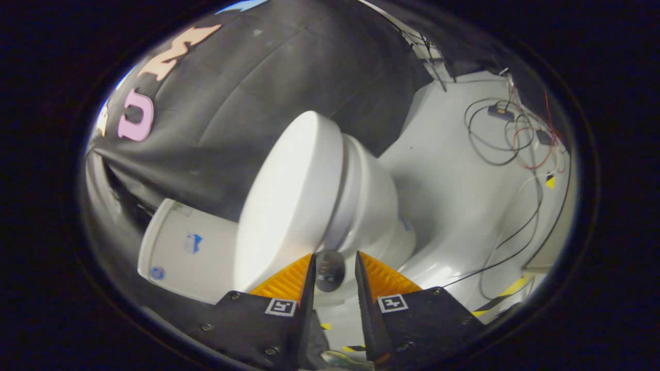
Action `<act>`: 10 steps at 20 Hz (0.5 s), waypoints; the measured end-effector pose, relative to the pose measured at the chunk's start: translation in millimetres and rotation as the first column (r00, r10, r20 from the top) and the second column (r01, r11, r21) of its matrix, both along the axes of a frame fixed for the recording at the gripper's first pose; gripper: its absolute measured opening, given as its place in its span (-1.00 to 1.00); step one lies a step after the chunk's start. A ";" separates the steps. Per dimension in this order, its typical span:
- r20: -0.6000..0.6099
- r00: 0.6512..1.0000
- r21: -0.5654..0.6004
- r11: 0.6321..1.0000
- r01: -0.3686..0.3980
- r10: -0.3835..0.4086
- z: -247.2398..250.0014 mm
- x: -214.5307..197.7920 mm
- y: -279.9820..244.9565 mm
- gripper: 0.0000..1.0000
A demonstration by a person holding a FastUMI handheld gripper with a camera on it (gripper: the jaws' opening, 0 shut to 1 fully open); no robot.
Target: Open the toilet lid.
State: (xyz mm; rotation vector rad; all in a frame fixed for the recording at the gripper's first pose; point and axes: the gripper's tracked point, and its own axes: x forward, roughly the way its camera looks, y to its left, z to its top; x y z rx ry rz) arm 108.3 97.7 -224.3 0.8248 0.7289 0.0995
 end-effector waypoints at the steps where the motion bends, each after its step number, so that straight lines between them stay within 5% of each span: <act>1: 0.000 1.000 -0.024 1.000 0.007 -0.007 -4.7 2.5 -0.9 -0.14; 2: 0.025 0.999 -0.026 0.999 0.041 -0.040 -15.3 18.1 -0.8 -0.14; 4: -0.012 0.998 -0.011 0.998 0.057 -0.057 1.9 3.4 -6.4 -0.78; 10: 0.023 0.999 0.056 0.998 0.035 -0.036 7.1 5.8 -2.2 -0.97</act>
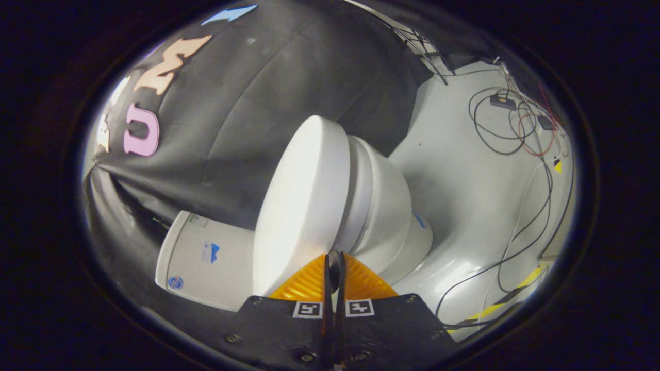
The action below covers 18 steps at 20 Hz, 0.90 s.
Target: Open the toilet lid.
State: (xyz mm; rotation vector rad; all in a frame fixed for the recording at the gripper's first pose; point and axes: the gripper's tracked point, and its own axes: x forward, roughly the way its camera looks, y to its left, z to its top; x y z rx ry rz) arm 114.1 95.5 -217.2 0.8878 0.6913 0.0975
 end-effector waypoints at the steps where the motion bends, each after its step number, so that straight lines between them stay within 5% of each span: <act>1: 0.005 1.000 0.002 1.000 0.000 0.000 1.0 -0.1 -1.1 -0.97; 18: 0.127 0.991 -0.055 0.998 -0.022 0.029 14.3 9.1 -4.0 -0.97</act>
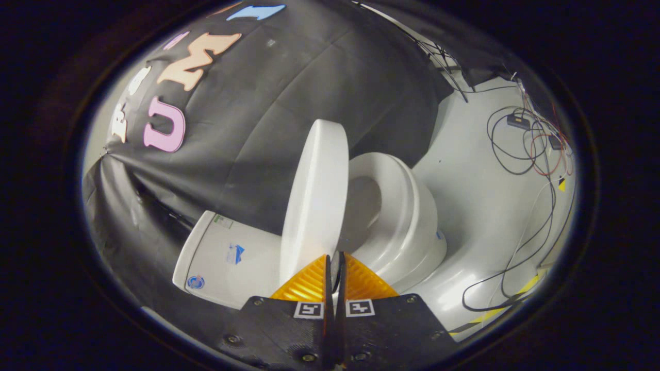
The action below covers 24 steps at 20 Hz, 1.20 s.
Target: Open the toilet lid.
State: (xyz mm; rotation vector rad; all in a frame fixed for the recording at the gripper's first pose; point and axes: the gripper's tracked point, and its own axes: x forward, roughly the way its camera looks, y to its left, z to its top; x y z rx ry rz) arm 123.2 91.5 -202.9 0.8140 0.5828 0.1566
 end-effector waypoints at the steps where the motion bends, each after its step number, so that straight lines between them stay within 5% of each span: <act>1: 0.009 1.000 -0.009 1.000 -0.006 0.006 -1.2 -0.6 -0.7 -0.97; 24: 0.151 0.984 -0.169 0.984 -0.063 0.090 9.2 0.0 0.0 -0.97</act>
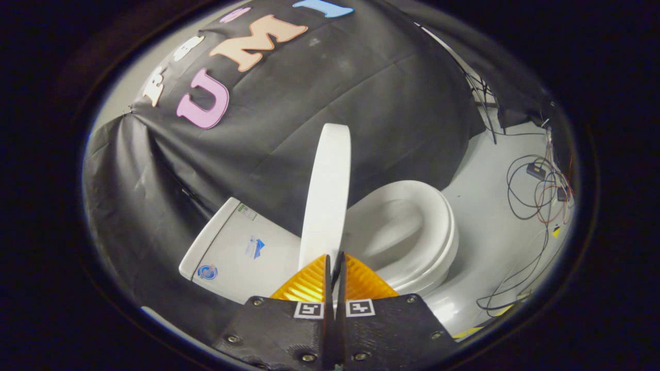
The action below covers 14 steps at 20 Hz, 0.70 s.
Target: Open the toilet lid.
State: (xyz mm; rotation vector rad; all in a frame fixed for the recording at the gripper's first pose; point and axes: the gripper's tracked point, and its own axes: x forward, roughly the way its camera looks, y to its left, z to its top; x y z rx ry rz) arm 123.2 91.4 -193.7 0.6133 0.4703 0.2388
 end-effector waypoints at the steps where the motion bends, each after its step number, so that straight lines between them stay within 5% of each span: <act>1: 0.005 1.000 -0.003 1.000 0.000 0.000 1.0 0.1 0.2 -0.97; 14: 0.126 0.989 -0.187 0.981 -0.054 0.079 5.1 0.4 -3.9 -0.97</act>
